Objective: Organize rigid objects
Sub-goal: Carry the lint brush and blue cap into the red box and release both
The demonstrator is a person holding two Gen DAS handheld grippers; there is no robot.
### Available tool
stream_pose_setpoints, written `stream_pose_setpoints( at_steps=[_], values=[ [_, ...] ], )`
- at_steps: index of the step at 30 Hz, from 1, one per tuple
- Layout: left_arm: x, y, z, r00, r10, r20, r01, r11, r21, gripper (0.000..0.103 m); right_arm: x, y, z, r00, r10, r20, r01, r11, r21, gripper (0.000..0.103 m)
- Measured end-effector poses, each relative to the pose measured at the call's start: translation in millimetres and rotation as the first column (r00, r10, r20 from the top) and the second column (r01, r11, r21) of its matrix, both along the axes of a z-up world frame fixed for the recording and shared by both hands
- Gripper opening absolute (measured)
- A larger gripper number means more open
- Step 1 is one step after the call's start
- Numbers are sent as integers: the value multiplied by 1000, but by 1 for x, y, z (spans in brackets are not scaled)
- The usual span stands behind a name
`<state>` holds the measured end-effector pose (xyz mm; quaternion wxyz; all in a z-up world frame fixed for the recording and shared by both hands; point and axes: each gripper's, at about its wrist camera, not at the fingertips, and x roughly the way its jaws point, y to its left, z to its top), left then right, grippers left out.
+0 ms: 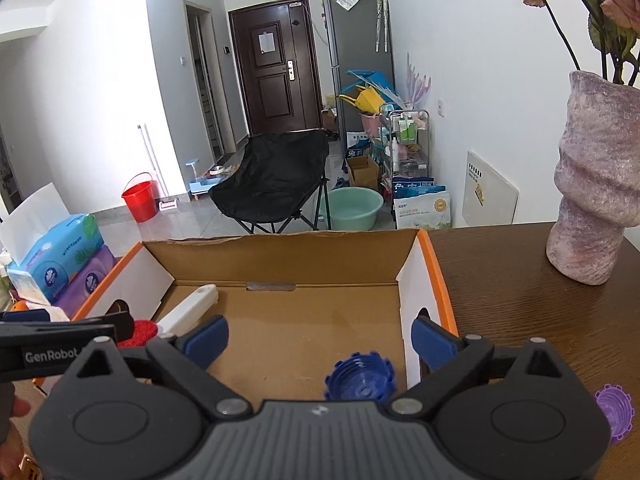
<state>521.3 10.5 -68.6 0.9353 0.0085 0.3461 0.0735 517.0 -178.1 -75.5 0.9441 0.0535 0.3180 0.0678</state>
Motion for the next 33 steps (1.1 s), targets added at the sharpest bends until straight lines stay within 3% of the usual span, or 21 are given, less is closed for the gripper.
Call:
stream_pose_setpoints(
  at_steps=[15, 33],
  values=[
    [-15, 4, 8, 1000, 7, 4, -7, 1000, -5, 103, -11, -4, 8, 1000, -14, 4, 14, 1000, -3, 99],
    [-63, 1, 33, 999, -24, 47, 24, 1000, -3, 103, -58, -13, 35, 999, -4, 47, 5, 1000, -26, 99]
  ],
)
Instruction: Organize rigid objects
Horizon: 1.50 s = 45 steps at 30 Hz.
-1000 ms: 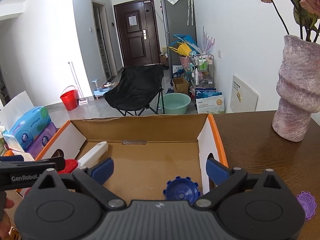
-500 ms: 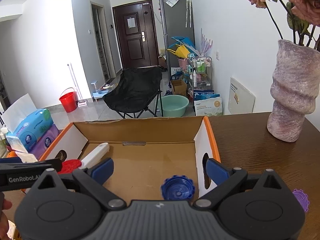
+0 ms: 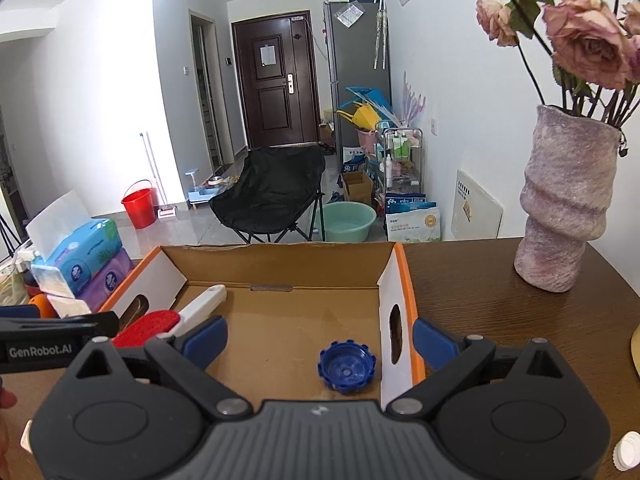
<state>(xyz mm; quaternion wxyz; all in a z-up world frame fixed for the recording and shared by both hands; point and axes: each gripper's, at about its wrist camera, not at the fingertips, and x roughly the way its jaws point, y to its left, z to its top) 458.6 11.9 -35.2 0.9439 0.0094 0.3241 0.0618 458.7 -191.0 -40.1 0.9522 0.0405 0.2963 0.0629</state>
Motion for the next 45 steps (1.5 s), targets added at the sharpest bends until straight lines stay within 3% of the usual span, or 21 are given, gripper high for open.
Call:
stream_pose_setpoints(
  at_steps=[12, 30, 45],
  values=[
    [-51, 8, 9, 999, -20, 31, 21, 999, -24, 103, -54, -16, 9, 999, 17, 39, -16, 1000, -12, 100],
    [-157, 15, 11, 994, -76, 84, 79, 996, -29, 103, -166, -47, 20, 991, 26, 129, -20, 999, -46, 100],
    [-222, 11, -5, 990, -98, 102, 102, 994, -34, 103, -234, -76, 2, 992, 1, 129, 8, 998, -70, 103]
  ],
)
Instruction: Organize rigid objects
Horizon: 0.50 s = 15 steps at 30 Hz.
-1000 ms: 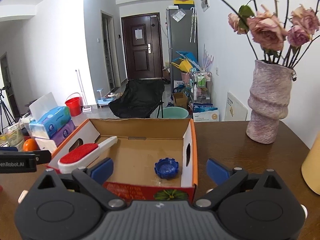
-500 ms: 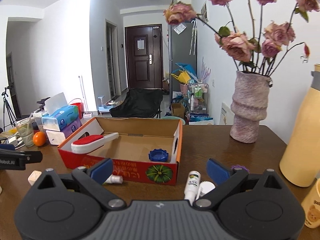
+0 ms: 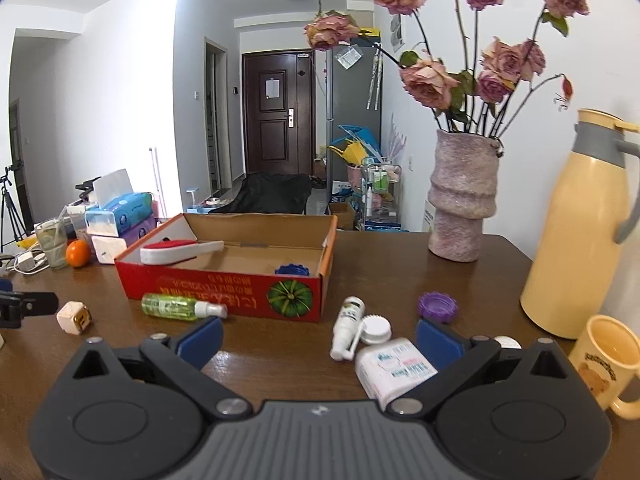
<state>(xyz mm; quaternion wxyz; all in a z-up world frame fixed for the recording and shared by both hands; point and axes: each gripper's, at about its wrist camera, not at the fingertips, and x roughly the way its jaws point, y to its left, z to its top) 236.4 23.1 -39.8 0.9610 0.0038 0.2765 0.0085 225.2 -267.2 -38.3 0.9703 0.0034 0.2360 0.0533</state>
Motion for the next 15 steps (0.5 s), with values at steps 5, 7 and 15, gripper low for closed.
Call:
stream_pose_setpoints(
  at_steps=[5, 7, 15],
  values=[
    [-16, 4, -6, 1000, 13, -5, -13, 1000, -13, 103, -17, -6, -5, 1000, -9, 4, 9, 1000, -15, 103],
    [-23, 6, -8, 1000, 22, -2, -22, 1000, -12, 103, -24, -8, -7, 1000, -9, 5, 9, 1000, -20, 103],
    [-51, 23, -10, 997, 66, 28, -65, 998, -28, 103, -52, -23, -14, 1000, -26, 10, 26, 999, -29, 103]
  ],
)
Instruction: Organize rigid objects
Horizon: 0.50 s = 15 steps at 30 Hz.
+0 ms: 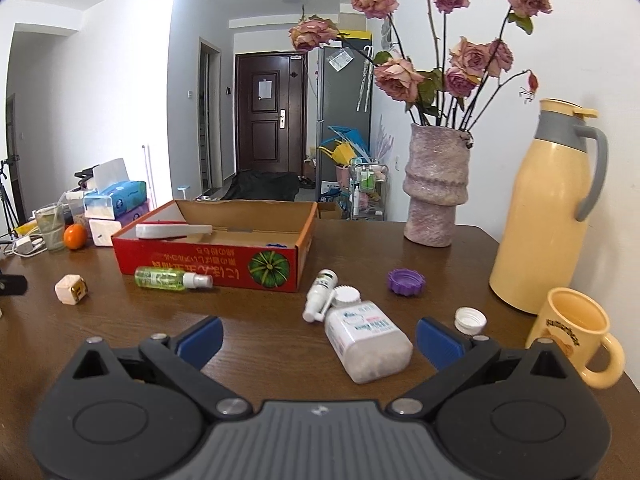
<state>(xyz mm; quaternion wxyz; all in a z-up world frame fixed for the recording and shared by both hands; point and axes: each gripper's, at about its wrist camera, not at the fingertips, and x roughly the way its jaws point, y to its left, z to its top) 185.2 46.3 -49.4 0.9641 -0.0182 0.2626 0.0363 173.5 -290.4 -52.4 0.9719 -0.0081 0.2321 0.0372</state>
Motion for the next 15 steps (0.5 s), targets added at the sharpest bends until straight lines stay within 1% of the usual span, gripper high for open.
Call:
stream_pose_setpoints(
  at_steps=[5, 10, 15],
  values=[
    [-13, 12, -3, 1000, 25, -2, -25, 1000, -16, 103, -14, -15, -4, 1000, -24, 0, 24, 1000, 11, 103],
    [-22, 17, -11, 999, 46, -13, -46, 999, -4, 103, -22, -26, -9, 999, -53, 7, 53, 998, 25, 103],
    [-28, 23, -15, 998, 64, -15, -64, 998, -13, 103, -27, -32, -15, 997, -69, 27, 68, 998, 17, 103]
  ],
)
